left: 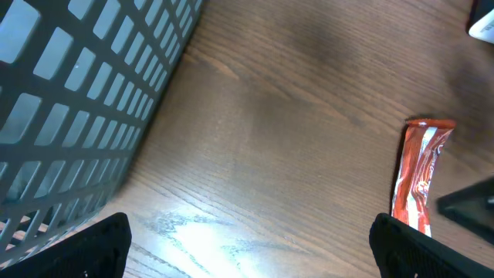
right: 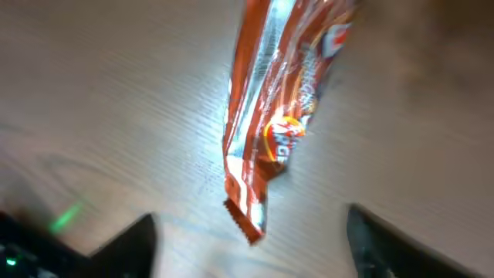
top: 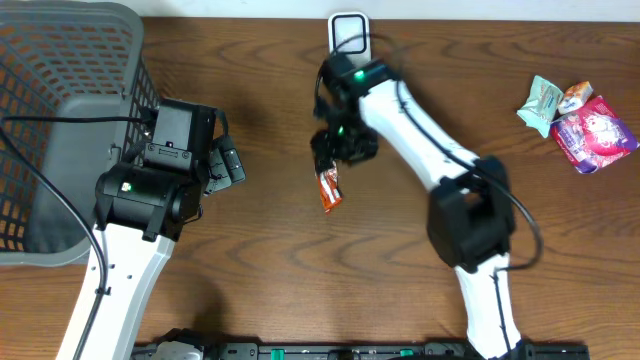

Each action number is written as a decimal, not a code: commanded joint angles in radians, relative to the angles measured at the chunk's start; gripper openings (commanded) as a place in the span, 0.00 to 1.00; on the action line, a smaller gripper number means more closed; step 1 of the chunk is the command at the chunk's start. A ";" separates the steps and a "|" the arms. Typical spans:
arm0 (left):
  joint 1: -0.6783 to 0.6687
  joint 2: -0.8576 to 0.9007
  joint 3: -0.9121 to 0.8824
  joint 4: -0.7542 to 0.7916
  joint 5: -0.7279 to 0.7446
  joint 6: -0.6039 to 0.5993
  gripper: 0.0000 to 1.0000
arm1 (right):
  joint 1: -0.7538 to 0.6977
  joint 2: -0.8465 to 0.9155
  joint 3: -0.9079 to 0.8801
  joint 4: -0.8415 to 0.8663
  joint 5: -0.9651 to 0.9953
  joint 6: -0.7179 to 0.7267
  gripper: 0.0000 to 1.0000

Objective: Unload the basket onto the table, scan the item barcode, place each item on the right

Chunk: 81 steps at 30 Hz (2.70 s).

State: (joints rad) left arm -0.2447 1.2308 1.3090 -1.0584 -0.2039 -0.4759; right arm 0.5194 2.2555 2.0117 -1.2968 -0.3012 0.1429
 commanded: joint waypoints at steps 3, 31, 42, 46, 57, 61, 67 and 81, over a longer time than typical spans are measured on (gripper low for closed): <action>0.004 0.002 0.004 -0.003 0.006 -0.016 0.98 | -0.028 -0.061 0.005 0.038 0.041 -0.001 0.86; 0.004 0.002 0.004 -0.003 0.006 -0.016 0.98 | 0.060 0.177 0.004 0.170 -0.005 0.167 0.01; 0.004 0.002 0.004 -0.003 0.006 -0.016 0.98 | 0.020 0.126 0.063 0.166 -0.383 -0.090 0.01; 0.004 0.002 0.004 -0.003 0.005 -0.016 0.98 | 0.015 0.122 0.063 0.159 -0.484 -0.175 0.01; 0.004 0.002 0.004 -0.003 0.005 -0.016 0.98 | 0.069 0.122 0.063 0.145 -0.352 -0.335 0.11; 0.004 0.002 0.004 -0.003 0.006 -0.016 0.98 | 0.090 0.122 0.063 0.154 -0.217 -0.288 0.85; 0.004 0.002 0.004 -0.003 0.006 -0.016 0.98 | 0.076 0.121 0.078 0.162 -0.187 -0.176 0.82; 0.004 0.002 0.004 -0.003 0.006 -0.016 0.98 | 0.071 0.117 0.159 0.053 -0.213 -0.090 0.51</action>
State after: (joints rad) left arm -0.2447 1.2308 1.3090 -1.0584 -0.2039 -0.4759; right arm 0.5720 2.4168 2.1475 -1.2282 -0.4988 0.0223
